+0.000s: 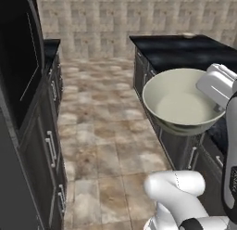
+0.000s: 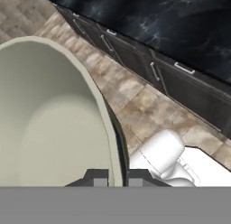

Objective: Pick up the bowls from the cabinet and place each bowl in front of a stool on the dining counter.

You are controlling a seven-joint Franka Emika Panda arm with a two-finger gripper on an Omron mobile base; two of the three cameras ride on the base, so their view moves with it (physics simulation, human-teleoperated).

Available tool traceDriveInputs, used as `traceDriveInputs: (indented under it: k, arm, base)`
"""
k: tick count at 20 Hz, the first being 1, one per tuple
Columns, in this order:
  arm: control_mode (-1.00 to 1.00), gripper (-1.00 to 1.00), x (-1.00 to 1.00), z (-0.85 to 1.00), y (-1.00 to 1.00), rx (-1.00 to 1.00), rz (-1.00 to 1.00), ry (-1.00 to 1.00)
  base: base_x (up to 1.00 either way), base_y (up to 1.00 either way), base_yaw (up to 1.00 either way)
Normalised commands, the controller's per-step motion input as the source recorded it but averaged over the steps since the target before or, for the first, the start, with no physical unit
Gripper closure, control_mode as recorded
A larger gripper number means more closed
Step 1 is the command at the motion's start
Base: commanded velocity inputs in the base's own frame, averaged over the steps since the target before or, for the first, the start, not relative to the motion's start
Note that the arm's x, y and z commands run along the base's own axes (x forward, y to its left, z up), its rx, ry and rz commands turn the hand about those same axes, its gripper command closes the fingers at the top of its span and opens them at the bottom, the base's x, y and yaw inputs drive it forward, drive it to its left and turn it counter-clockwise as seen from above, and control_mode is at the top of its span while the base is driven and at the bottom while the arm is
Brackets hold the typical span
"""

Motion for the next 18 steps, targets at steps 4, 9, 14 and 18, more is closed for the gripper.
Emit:
traceDriveInputs:
  k: [4, 9, 14, 18]
  arm:
    - [1.00, 1.00, 0.00, 0.00, 0.00, 0.00, 0.00, 0.00]
    - [1.00, 1.00, 0.00, 0.00, 0.00, 0.00, 0.00, 0.00]
    - [1.00, 1.00, 0.00, 0.00, 0.00, 0.00, 0.00, 0.00]
    - [1.00, 1.00, 0.00, 0.00, 0.00, 0.00, 0.00, 0.00]
  base:
    - [1.00, 0.36, -0.05]
    - [1.00, 0.01, -0.07]
    - [1.00, 0.00, -0.06]
    - [1.00, 0.00, -0.06]
